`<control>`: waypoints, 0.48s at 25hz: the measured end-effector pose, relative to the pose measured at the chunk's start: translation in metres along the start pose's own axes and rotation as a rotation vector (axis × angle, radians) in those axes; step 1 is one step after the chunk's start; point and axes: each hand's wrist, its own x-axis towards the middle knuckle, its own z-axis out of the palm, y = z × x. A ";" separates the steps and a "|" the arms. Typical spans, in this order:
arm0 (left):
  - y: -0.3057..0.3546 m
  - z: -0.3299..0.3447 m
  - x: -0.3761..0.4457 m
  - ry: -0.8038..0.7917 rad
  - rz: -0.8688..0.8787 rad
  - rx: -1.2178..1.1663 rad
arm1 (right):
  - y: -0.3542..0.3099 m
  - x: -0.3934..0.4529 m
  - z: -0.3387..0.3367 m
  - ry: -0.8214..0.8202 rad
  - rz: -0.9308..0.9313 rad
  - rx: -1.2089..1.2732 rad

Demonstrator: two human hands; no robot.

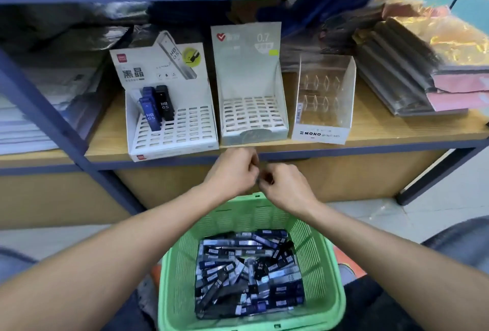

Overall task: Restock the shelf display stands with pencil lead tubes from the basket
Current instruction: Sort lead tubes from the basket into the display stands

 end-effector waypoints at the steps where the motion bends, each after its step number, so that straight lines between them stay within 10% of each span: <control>1: -0.015 0.012 -0.013 -0.049 -0.026 0.049 | 0.004 -0.006 0.022 -0.096 0.013 -0.034; 6: -0.084 0.082 -0.059 -0.487 -0.211 0.237 | 0.040 -0.023 0.121 -0.542 0.103 -0.153; 12: -0.142 0.156 -0.078 -0.731 -0.395 0.206 | 0.063 -0.027 0.197 -0.679 0.034 -0.270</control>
